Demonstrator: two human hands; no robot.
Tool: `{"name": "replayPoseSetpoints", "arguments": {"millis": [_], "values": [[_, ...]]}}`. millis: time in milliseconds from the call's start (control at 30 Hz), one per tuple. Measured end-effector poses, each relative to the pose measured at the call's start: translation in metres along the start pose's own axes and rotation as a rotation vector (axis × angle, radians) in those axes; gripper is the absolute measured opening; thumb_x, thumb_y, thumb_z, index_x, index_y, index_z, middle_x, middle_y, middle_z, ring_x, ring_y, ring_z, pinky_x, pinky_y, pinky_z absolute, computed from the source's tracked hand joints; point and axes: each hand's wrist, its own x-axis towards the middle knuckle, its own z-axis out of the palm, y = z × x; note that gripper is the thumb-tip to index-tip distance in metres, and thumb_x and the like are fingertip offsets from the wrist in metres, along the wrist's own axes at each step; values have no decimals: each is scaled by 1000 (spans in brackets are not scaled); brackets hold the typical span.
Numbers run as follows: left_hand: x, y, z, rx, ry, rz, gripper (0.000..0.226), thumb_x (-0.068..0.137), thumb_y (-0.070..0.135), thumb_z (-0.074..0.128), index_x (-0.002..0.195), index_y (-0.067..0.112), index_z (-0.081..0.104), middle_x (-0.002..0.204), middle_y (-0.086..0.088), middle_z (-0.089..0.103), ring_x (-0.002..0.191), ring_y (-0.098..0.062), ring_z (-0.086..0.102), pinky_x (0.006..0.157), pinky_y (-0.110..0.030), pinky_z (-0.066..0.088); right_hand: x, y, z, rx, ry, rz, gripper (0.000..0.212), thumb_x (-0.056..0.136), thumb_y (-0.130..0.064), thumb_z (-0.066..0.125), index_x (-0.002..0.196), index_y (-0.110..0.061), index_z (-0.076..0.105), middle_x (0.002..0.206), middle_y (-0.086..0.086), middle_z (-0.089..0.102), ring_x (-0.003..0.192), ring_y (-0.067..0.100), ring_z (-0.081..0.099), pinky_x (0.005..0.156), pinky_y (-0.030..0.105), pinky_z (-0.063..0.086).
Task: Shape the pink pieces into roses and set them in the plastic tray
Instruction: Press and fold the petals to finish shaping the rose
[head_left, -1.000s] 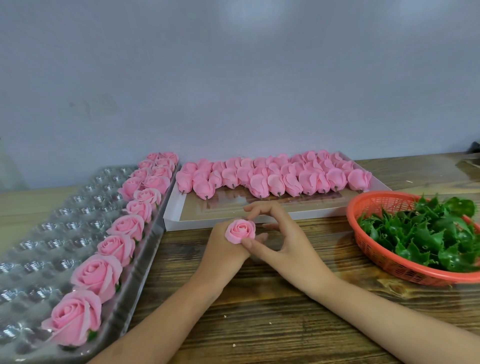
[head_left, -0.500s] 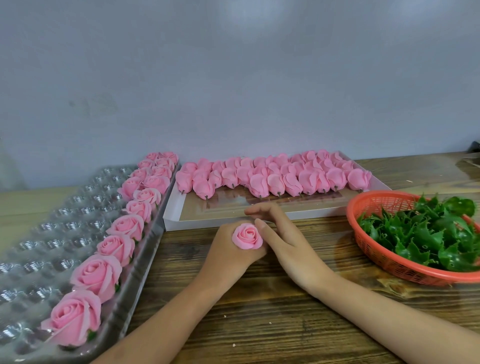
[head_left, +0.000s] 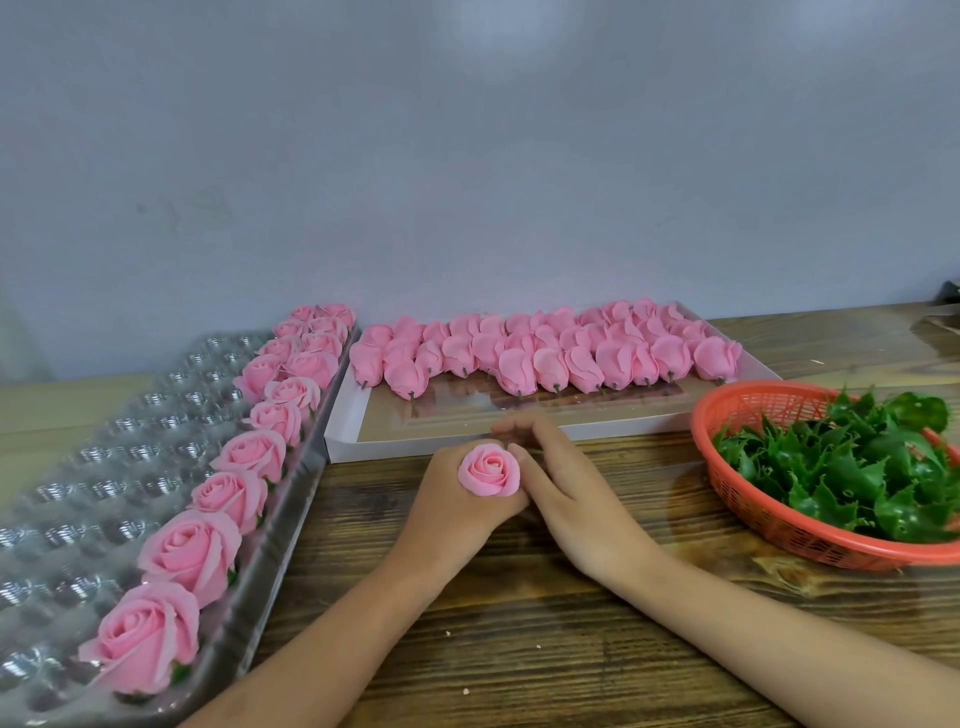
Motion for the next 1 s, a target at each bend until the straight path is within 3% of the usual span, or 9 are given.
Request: {"name": "replayPoseSetpoints", "arguments": {"millis": [133,233,300,467,800,933,1000], "values": [[0,2,0,-28,-5,7,7,78,10,73,81,7,69,76,-12,68,76,-28,63,70,-37,53,-1,1,-3,68,82,-8,15,104,-14,43,110,-12,57,111,0,64,107,11,60,97,32,47],[0,3,0,-32,-14,13,17,77,9,74,71,24,68,68,1,68,66,-13,63,63,-24,51,-2,-1,-4,80,88,-38,17,103,-14,46,88,-17,54,112,-3,64,108,9,59,96,29,45],[0,3,-1,-21,-21,5,18,76,7,74,72,23,68,69,2,68,66,-11,63,64,-24,52,-2,-3,-3,47,76,-78,24,102,-13,48,82,-21,57,111,-5,63,109,5,57,96,22,41],[0,2,0,-3,-30,0,9,76,7,74,82,14,70,75,-3,70,72,-15,66,70,-30,55,-1,-2,-4,71,66,-106,33,104,-14,45,87,-1,71,115,-5,62,111,2,56,96,17,39],[0,4,0,8,-29,4,8,75,3,74,79,6,68,73,-9,68,73,-24,64,70,-38,53,-1,-2,-3,76,87,-118,30,101,-11,51,73,-12,61,114,-7,61,114,1,55,94,11,37],[0,5,-1,-12,-23,-3,8,75,4,74,79,8,68,73,-8,68,73,-22,64,69,-35,53,-1,-4,-2,35,69,-118,30,102,-12,48,74,-18,59,115,-8,59,113,-1,54,94,11,36],[-1,5,-1,-28,-12,-7,11,75,4,74,77,14,68,72,-4,68,70,-18,63,67,-29,53,0,-3,-2,2,60,-110,29,103,-11,47,76,-12,59,115,-6,59,113,-1,53,94,11,36]]}}
